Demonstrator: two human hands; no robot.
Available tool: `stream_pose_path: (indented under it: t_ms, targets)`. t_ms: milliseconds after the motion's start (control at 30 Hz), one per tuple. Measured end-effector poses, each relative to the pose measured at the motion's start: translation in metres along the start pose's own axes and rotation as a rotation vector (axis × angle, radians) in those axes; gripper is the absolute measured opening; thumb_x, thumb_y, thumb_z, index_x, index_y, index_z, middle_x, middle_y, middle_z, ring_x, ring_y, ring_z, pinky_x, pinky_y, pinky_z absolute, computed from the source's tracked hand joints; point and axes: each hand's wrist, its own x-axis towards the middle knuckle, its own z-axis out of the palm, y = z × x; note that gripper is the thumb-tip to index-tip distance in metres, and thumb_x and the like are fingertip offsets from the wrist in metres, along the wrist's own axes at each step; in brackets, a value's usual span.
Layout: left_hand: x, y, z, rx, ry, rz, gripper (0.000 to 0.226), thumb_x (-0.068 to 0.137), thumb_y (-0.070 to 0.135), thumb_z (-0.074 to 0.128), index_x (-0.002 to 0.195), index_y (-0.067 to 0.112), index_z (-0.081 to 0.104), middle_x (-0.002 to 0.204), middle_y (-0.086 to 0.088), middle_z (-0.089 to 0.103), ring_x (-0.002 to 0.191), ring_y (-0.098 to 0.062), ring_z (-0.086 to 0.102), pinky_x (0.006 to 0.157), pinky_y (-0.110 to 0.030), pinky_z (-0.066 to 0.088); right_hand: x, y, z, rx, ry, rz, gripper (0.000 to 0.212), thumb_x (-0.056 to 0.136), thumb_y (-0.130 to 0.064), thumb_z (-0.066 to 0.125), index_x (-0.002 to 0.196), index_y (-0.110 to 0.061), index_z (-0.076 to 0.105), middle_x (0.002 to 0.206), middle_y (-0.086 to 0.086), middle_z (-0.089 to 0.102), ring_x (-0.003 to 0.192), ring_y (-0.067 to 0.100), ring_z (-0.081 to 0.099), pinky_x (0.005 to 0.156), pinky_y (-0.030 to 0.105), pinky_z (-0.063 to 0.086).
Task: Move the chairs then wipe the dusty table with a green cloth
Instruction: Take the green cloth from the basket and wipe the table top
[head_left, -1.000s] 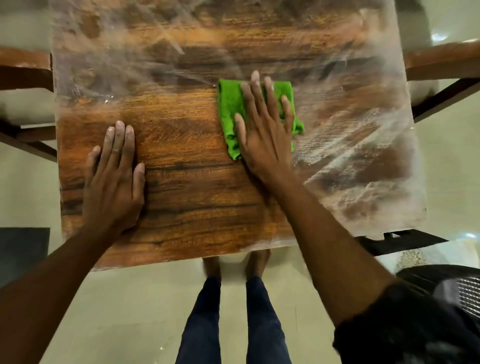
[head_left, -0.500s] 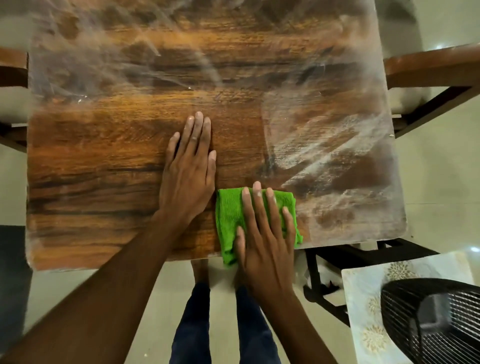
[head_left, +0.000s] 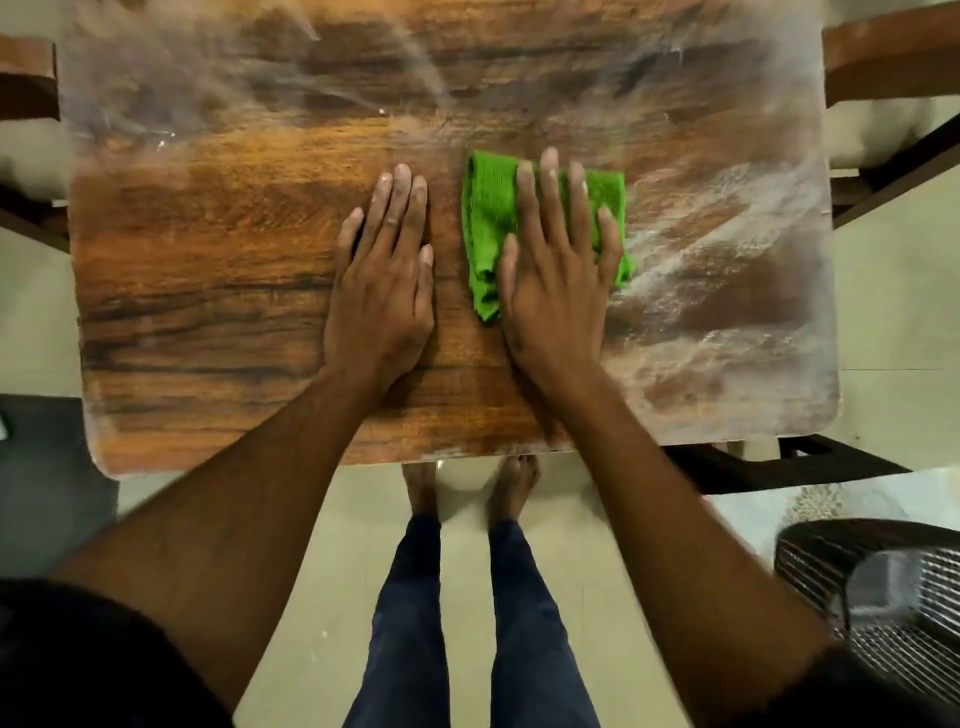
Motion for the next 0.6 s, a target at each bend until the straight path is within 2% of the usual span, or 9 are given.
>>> stream_pose_path:
  t_ms: [133, 267, 400, 533, 600]
  targets:
    - [0.003, -0.007, 0.003, -0.132, 0.053, -0.017, 0.054, 0.114, 0.017, 0.03, 0.167, 0.01, 0.03, 0.175, -0.007, 0.025, 0.164, -0.019, 0.018, 0.131, -0.043, 0.018, -0.091, -0.046, -0.005, 0.067, -0.104, 0.133, 0.066, 0.111, -0.033, 0.031, 0.17, -0.02, 0.005, 0.178, 0.004, -0.002, 0.165, 0.022, -0.002, 0.131, 0.05, 0.008]
    - [0.003, -0.012, 0.005, -0.23, 0.064, -0.028, 0.052, 0.114, 0.017, 0.032, 0.165, 0.011, 0.035, 0.174, -0.006, 0.029, 0.164, -0.017, 0.021, 0.13, -0.044, 0.02, -0.151, -0.089, -0.001, 0.082, -0.141, 0.093, 0.073, 0.108, -0.037, 0.04, 0.17, -0.019, 0.008, 0.179, 0.003, 0.002, 0.165, 0.024, 0.003, 0.13, 0.049, 0.01]
    - [0.002, -0.012, 0.005, -0.215, 0.054, -0.014, 0.055, 0.113, 0.024, 0.035, 0.166, 0.011, 0.032, 0.175, -0.007, 0.026, 0.164, -0.018, 0.019, 0.132, -0.043, 0.017, -0.151, -0.044, -0.004, 0.044, -0.161, -0.039, 0.07, 0.107, -0.031, 0.04, 0.17, -0.021, 0.011, 0.178, -0.002, 0.005, 0.165, 0.019, 0.007, 0.129, 0.047, 0.018]
    - [0.002, -0.007, 0.006, -0.126, 0.037, -0.009, 0.058, 0.113, 0.029, 0.034, 0.168, 0.01, 0.027, 0.176, -0.007, 0.022, 0.165, -0.018, 0.014, 0.133, -0.042, 0.013, -0.135, 0.026, -0.019, 0.002, -0.129, 0.082, 0.067, 0.107, -0.026, 0.033, 0.17, -0.024, 0.01, 0.178, -0.003, 0.004, 0.165, 0.018, 0.004, 0.129, 0.051, 0.022]
    - [0.001, -0.005, 0.007, -0.064, 0.035, -0.001, 0.059, 0.114, 0.03, 0.033, 0.168, 0.008, 0.024, 0.177, -0.008, 0.019, 0.165, -0.02, 0.013, 0.133, -0.045, 0.014, -0.113, 0.042, -0.022, -0.012, -0.123, 0.084, 0.068, 0.107, -0.027, 0.032, 0.17, -0.026, 0.008, 0.178, -0.004, 0.002, 0.165, 0.017, 0.001, 0.129, 0.05, 0.021]
